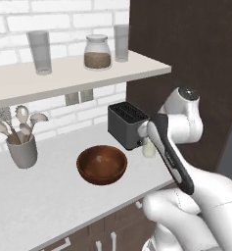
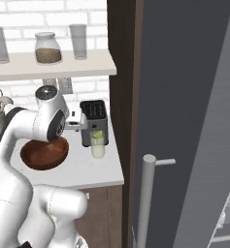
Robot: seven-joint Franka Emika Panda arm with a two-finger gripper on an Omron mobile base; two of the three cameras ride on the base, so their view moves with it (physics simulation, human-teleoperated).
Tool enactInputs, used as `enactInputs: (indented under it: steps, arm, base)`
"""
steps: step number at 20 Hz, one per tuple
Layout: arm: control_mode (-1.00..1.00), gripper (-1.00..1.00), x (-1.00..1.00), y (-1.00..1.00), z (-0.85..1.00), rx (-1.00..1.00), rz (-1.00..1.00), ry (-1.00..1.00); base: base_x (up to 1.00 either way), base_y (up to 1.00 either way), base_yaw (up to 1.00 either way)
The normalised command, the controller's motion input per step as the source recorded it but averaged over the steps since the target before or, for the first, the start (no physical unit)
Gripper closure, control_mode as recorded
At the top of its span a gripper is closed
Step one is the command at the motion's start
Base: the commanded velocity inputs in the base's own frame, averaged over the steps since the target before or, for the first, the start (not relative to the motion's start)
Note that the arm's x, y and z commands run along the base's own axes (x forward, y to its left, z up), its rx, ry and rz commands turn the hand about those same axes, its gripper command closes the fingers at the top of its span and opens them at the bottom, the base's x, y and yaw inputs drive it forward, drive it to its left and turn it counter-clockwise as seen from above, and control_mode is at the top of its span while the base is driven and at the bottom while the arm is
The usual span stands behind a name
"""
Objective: Grab a lemon wedge from the fridge and one ice cube from the ice bowl, and put them in the glass of lemonade.
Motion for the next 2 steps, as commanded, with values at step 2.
enactInputs:
  steps: [2]
  arm:
    - [-1.00,-1.00,-0.31,0.40,0.46,0.01,0.08,-0.15]
  base:
    - [0.00,0.00,0.00]
